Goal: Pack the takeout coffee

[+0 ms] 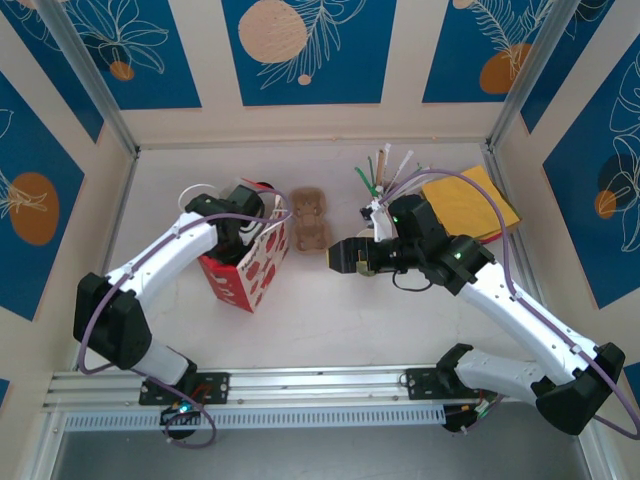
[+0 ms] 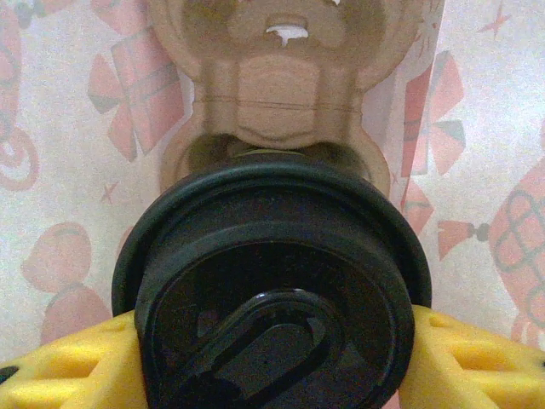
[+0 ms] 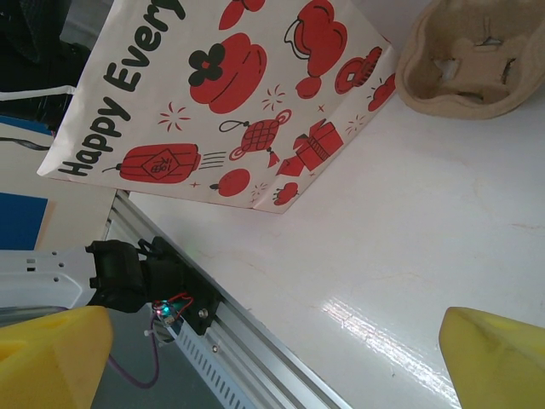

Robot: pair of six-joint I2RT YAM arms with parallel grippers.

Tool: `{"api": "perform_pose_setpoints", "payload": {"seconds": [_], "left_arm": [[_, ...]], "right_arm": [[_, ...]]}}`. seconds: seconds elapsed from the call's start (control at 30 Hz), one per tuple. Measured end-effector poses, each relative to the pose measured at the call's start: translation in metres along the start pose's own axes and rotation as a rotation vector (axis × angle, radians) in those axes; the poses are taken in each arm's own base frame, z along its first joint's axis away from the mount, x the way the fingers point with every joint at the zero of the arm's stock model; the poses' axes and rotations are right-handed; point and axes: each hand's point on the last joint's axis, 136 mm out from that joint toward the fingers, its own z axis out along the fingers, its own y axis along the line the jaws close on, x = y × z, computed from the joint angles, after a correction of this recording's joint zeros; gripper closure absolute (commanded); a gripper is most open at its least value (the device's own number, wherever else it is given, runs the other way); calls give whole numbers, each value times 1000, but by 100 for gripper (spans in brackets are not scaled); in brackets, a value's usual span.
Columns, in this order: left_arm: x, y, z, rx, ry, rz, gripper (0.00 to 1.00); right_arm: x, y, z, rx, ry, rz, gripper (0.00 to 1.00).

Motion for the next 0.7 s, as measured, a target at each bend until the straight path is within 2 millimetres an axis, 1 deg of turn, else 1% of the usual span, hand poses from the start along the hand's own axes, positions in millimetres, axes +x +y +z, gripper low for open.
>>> {"api": "perform_pose_setpoints", "payload": {"seconds": [0.7], "left_arm": [[0, 1, 4, 2, -1, -2, 42]], "right_arm": [[0, -1, 2, 3, 4, 2, 1]]}}
